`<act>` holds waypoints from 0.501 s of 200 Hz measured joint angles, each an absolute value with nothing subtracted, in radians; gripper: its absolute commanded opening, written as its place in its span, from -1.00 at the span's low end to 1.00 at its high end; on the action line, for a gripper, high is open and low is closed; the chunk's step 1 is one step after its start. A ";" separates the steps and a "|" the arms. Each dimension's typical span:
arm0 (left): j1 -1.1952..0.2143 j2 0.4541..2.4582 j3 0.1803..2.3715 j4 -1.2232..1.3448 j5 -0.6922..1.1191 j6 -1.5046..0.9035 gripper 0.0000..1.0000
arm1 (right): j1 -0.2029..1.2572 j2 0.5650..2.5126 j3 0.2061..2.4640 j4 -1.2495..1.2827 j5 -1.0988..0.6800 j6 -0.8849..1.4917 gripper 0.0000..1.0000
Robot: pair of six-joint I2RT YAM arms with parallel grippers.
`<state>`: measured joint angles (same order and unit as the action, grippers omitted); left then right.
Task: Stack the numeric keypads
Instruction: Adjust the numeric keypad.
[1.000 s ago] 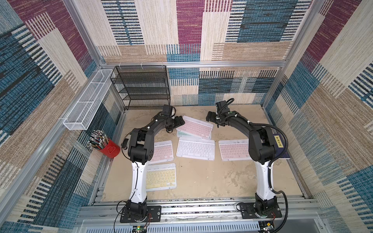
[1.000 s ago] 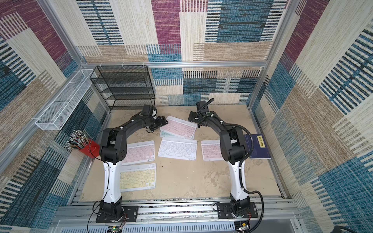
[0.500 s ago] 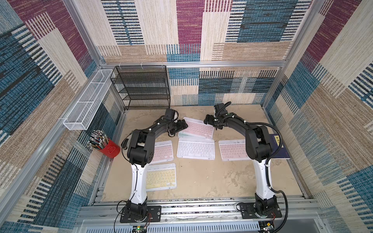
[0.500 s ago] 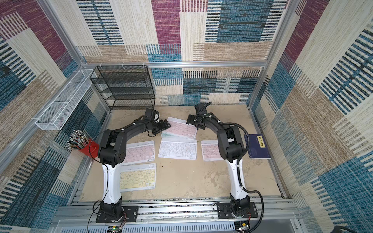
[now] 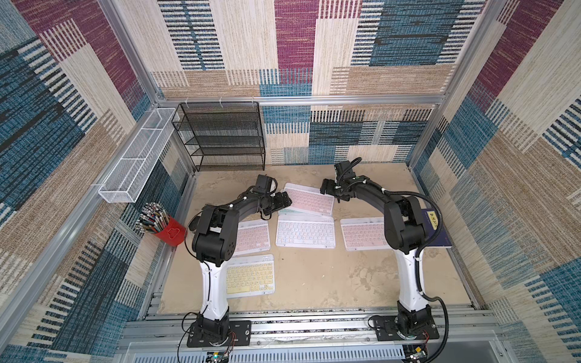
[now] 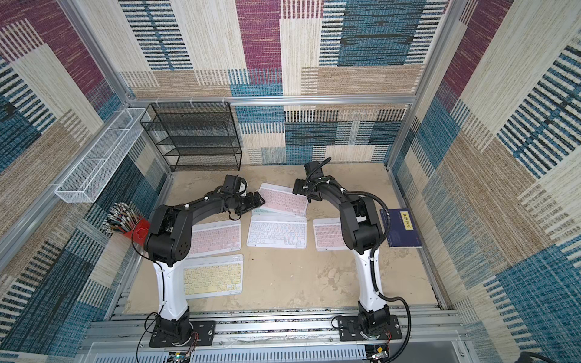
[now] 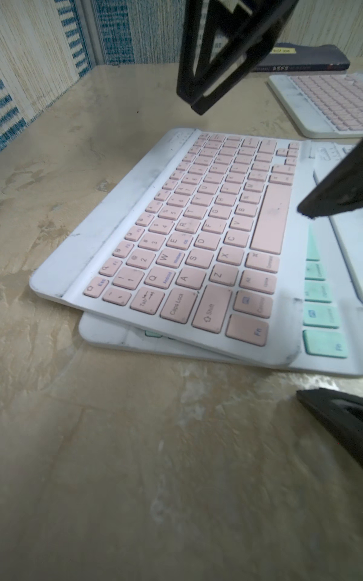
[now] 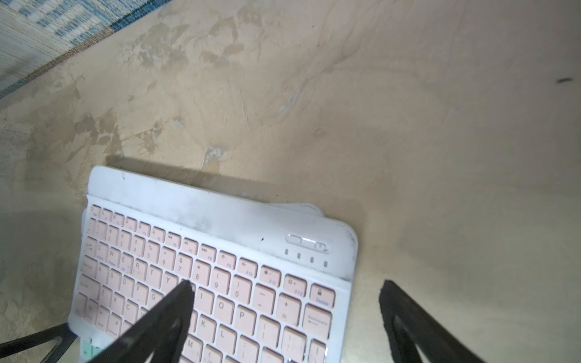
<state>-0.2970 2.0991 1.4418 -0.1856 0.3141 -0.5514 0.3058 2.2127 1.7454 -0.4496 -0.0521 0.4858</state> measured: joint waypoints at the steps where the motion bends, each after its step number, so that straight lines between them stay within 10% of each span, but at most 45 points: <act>1: -0.297 2.099 1.442 -0.186 0.313 -0.550 0.78 | 0.306 2.212 1.745 -0.450 -0.051 0.486 0.88; 100: -0.297 2.152 1.581 -0.284 0.290 -0.542 0.78 | 0.293 2.328 1.883 -0.500 -0.060 0.484 0.87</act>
